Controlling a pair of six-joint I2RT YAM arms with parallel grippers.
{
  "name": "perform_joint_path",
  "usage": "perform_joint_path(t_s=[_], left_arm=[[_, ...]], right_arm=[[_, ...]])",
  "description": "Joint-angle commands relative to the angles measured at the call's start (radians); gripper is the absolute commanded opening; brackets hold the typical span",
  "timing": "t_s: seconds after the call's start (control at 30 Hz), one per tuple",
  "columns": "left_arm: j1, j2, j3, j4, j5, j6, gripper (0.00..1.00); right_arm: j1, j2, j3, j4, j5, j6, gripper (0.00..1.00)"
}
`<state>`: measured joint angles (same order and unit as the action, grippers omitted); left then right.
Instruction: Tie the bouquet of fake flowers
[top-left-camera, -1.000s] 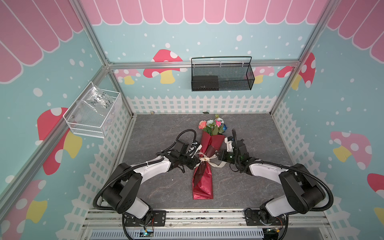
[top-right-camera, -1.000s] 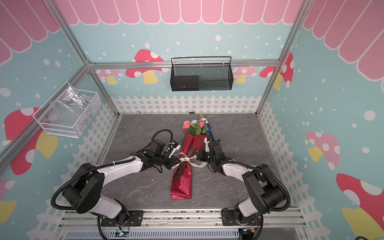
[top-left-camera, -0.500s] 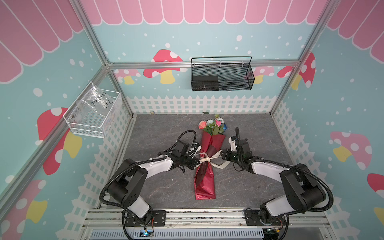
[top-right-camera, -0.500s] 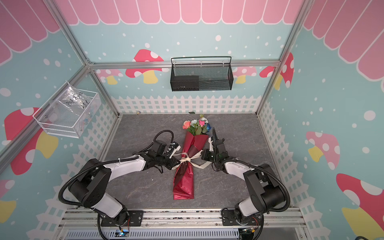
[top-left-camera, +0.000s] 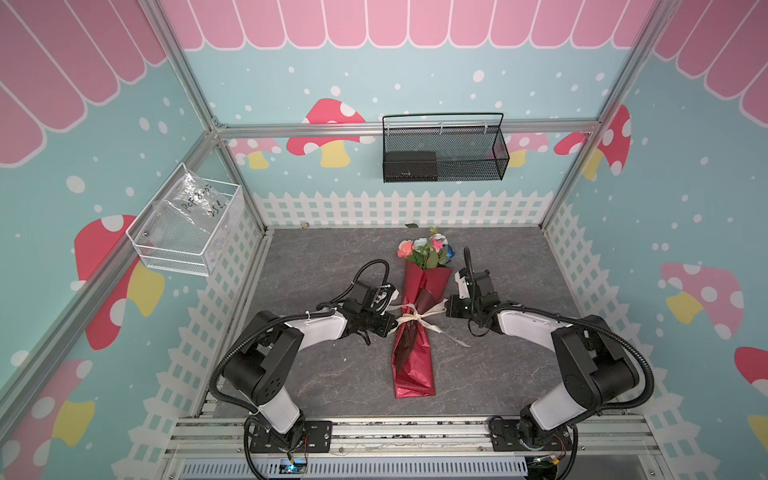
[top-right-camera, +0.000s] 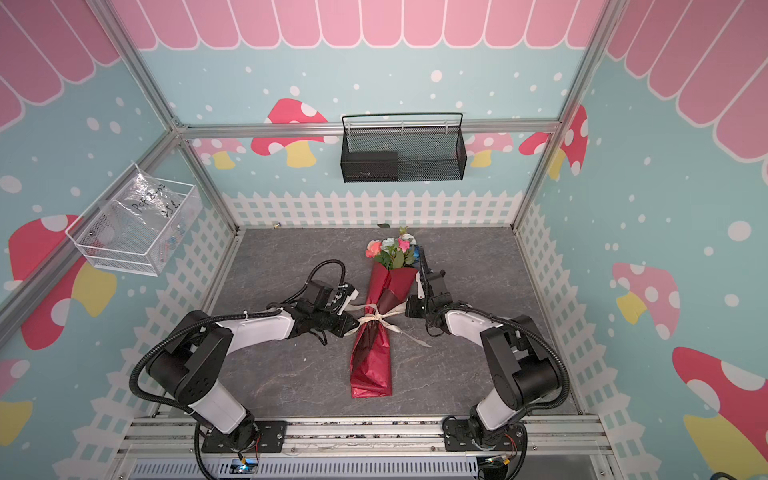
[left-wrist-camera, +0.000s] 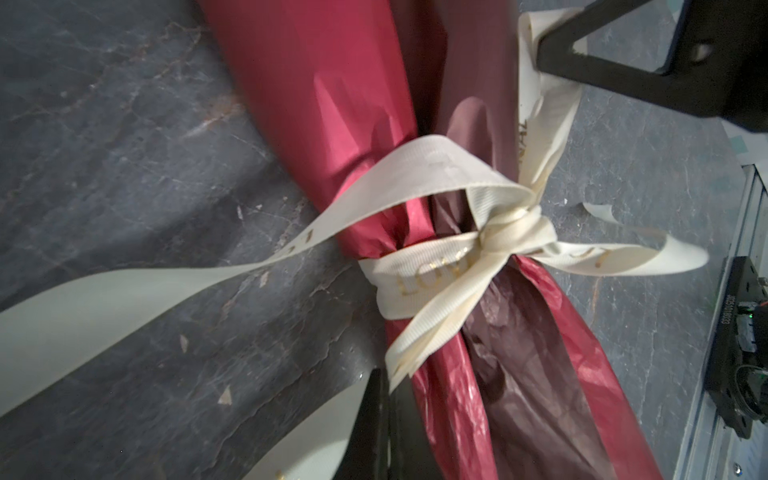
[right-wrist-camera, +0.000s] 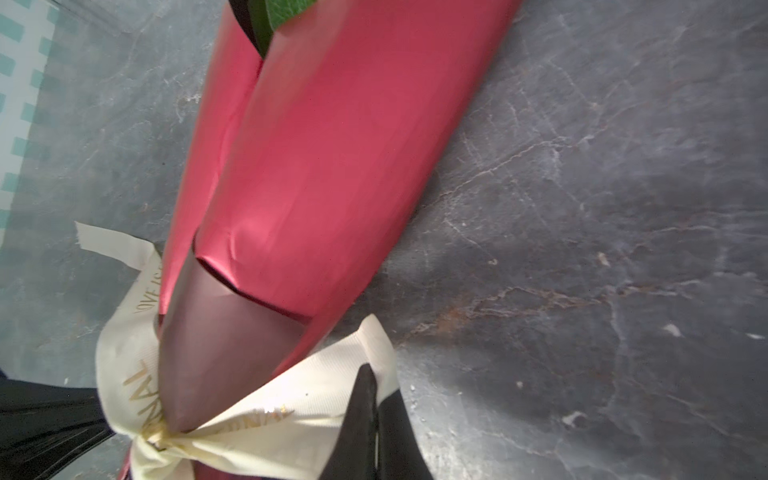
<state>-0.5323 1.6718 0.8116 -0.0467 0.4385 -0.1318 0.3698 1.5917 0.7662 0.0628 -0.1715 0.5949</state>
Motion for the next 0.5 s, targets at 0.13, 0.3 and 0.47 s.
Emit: perform_joint_path(t_s=[0.13, 0.3, 0.47], left_arm=[[0.026, 0.032, -0.031, 0.007, -0.015, -0.040, 0.00], [0.028, 0.034, -0.037, 0.013, 0.000, -0.046, 0.00], [0.031, 0.030, -0.056, 0.017, -0.022, -0.054, 0.00]], right_arm=[[-0.048, 0.036, 0.022, -0.041, 0.081, -0.062, 0.00], [-0.069, 0.045, 0.038, -0.054, 0.130, -0.074, 0.00], [-0.084, 0.057, 0.060, -0.064, 0.159, -0.095, 0.00]])
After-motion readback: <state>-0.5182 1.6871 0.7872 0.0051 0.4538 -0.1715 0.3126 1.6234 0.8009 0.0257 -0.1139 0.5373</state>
